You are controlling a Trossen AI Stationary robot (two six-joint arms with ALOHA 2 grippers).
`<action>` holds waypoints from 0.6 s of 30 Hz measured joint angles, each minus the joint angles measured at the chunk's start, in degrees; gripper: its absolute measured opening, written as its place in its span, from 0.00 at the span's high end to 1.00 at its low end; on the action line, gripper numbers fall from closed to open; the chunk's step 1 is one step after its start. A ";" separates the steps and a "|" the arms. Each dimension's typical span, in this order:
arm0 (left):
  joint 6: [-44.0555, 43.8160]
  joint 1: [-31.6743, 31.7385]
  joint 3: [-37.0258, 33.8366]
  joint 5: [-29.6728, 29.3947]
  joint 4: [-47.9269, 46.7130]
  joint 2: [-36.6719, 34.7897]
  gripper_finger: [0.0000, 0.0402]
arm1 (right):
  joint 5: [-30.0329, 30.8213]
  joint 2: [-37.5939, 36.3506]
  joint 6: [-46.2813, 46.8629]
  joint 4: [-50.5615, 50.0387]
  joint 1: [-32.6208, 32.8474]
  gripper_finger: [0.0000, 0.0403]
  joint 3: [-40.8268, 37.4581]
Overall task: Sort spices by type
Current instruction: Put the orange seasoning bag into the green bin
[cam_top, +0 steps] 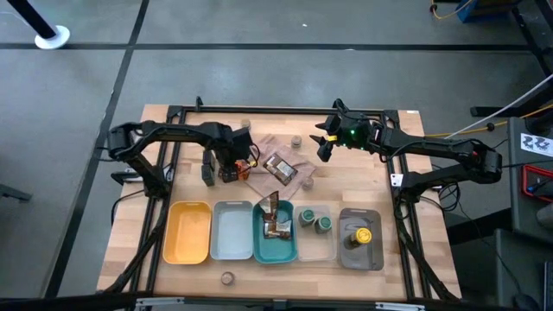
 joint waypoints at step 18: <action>3.37 0.00 0.24 -0.37 3.91 8.59 0.61 | -0.02 0.00 0.00 0.07 0.01 0.49 0.00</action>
